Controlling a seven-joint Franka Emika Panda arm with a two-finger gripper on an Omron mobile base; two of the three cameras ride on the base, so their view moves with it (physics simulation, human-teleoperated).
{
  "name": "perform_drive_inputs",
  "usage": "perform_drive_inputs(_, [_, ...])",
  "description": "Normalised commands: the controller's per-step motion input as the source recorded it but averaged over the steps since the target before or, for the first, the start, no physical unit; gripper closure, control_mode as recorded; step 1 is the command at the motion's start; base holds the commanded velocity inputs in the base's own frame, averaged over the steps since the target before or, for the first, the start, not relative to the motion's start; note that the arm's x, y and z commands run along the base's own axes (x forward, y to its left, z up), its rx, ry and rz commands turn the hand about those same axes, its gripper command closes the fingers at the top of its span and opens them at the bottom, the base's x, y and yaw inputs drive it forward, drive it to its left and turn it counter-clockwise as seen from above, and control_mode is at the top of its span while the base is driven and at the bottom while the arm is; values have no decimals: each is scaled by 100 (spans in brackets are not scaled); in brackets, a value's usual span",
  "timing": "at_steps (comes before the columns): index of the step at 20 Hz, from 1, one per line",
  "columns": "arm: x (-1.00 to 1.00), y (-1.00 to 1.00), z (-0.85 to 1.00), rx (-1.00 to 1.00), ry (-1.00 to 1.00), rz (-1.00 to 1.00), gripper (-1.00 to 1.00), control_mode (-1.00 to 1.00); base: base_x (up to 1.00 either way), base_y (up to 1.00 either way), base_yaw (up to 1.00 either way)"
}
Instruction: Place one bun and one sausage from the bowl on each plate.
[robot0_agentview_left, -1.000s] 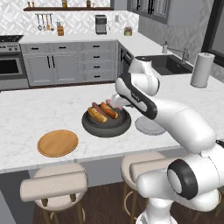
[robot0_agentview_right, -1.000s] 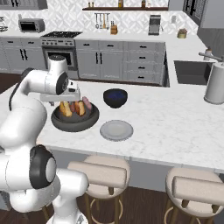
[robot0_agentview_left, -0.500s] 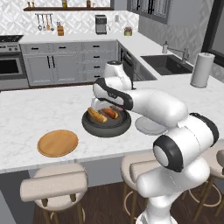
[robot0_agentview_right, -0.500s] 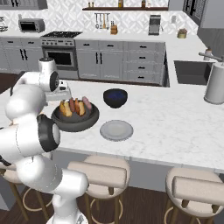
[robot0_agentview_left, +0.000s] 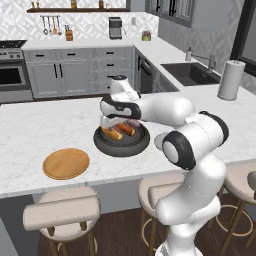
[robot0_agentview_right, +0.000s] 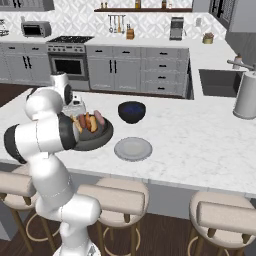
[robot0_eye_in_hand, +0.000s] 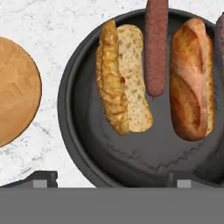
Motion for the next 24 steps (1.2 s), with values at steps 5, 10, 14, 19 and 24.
perform_drive_inputs(5, [41, 9, -54, -4, 0, 0, -100, -100, 0, 0, 0])
perform_drive_inputs(10, [42, 21, -45, -5, 0, 0, -100, -100, 0, 0, 0])
perform_drive_inputs(14, [35, 2, -23, 0, 2, 0, -100, -100, 0, 0, 0])
perform_drive_inputs(19, [14, 0, -14, 0, 1, 0, 100, -100, 0, 0, 0])
perform_drive_inputs(24, [0, 0, 0, 0, -1, 0, 100, -100, 0, 0, 0])
